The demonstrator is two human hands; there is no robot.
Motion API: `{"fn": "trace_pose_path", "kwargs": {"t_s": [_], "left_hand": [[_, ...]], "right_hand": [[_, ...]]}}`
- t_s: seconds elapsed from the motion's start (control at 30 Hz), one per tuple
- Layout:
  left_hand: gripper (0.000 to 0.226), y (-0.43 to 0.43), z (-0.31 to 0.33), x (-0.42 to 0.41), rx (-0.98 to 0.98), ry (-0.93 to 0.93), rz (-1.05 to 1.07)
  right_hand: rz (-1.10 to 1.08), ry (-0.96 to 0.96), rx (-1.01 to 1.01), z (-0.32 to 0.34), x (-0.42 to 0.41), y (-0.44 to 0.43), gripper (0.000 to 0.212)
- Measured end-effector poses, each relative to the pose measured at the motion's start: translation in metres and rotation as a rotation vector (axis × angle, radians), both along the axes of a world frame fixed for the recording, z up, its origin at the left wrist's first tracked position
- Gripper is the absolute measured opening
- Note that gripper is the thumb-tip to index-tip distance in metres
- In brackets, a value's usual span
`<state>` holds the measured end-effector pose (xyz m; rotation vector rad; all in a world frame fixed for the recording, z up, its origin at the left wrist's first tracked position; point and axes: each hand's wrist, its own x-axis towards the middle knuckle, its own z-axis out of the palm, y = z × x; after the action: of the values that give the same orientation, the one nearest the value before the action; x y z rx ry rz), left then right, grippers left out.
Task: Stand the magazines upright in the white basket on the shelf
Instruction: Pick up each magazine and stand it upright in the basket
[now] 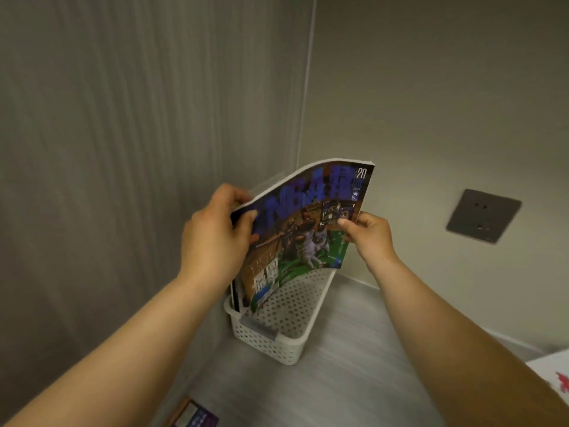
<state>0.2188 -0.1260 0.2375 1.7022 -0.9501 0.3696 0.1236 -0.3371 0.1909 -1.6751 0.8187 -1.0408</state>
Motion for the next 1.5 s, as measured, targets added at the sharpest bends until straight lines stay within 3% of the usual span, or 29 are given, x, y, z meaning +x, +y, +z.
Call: {"fn": "trace_pose_path", "kwargs": {"t_s": [0.07, 0.17, 0.37, 0.57, 0.63, 0.8, 0.9, 1.03, 1.2, 1.37, 1.5], "left_hand": [[0.014, -0.002, -0.011, 0.005, 0.008, 0.032, 0.003], [0.034, -0.004, -0.022, 0.011, -0.015, 0.097, 0.017], [0.009, 0.000, -0.034, 0.023, 0.027, 0.039, 0.084], [0.018, -0.008, -0.047, 0.028, 0.103, 0.131, 0.085], [0.025, -0.015, -0.051, 0.030, 0.086, 0.155, 0.085], [0.043, -0.017, -0.081, 0.022, 0.032, 0.245, 0.079], [0.051, -0.015, -0.105, 0.015, -0.012, 0.314, 0.129], [0.063, -0.021, -0.127, 0.010, 0.079, 0.399, 0.037], [0.051, -0.029, -0.142, 0.015, 0.140, 0.487, 0.043], [0.038, -0.036, -0.146, 0.021, 0.172, 0.523, 0.110], [0.036, -0.043, -0.145, 0.024, 0.313, 0.519, 0.213]], "right_hand": [[0.011, 0.003, 0.048, -0.012, 0.008, -0.003, 0.023], [0.017, -0.011, 0.063, -0.018, 0.020, -0.007, 0.023], [0.088, -0.009, 0.125, -0.024, 0.054, -0.008, 0.024], [0.044, 0.064, 0.187, -0.051, 0.075, -0.007, 0.024], [0.046, 0.051, 0.170, -0.056, 0.080, -0.008, 0.033], [0.088, 0.074, 0.106, -0.064, 0.091, -0.004, 0.078], [0.163, 0.071, 0.081, -0.066, 0.095, 0.003, 0.076], [0.346, 0.125, 0.100, -0.069, 0.108, 0.017, 0.079], [0.472, 0.116, 0.242, -0.076, 0.112, 0.029, 0.079], [0.585, 0.136, 0.266, -0.086, 0.107, 0.039, 0.086], [0.587, 0.150, 0.237, -0.090, 0.104, 0.038, 0.084]]}}
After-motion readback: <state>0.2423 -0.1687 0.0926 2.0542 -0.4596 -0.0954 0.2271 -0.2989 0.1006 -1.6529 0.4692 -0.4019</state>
